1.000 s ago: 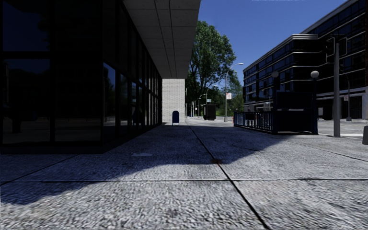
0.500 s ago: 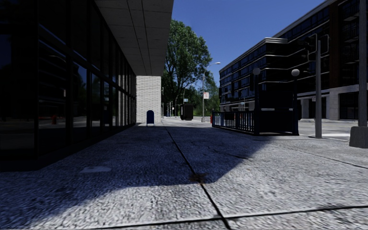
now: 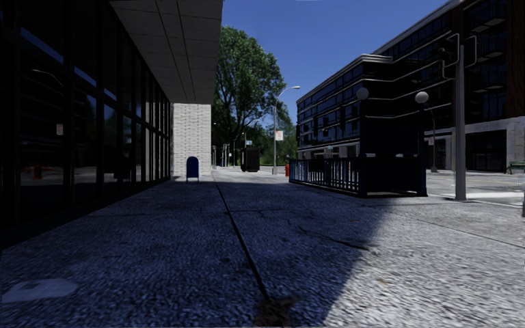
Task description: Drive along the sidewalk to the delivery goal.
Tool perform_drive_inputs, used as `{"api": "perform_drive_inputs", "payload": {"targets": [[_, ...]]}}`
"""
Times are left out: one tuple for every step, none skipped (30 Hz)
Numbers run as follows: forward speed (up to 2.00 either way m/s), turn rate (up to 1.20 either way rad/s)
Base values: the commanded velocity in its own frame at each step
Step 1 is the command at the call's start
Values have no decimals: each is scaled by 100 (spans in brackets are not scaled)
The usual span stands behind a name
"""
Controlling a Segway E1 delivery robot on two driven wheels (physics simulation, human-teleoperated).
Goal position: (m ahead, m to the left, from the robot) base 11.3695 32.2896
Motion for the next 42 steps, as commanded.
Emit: {"api": "perform_drive_inputs", "payload": {"targets": [[200, 0], [200, 0], [200, 0], [200, 0], [200, 0], [200, 0], [200, 0], [200, 0], [200, 0], [200, 0], [200, 0], [200, 0], [200, 0], [200, 0], [200, 0], [200, 0], [200, 0], [200, 0], [200, 0], [200, 0], [200, 0], [200, 0], [200, 0], [200, 0], [200, 0], [200, 0], [200, 0], [200, 0], [200, 0], [200, 0], [200, 0], [200, 0], [200, 0], [200, 0], [200, 0], [200, 0], [200, 0], [200, 0], [200, 0], [200, 0], [200, 0], [200, 0]]}}
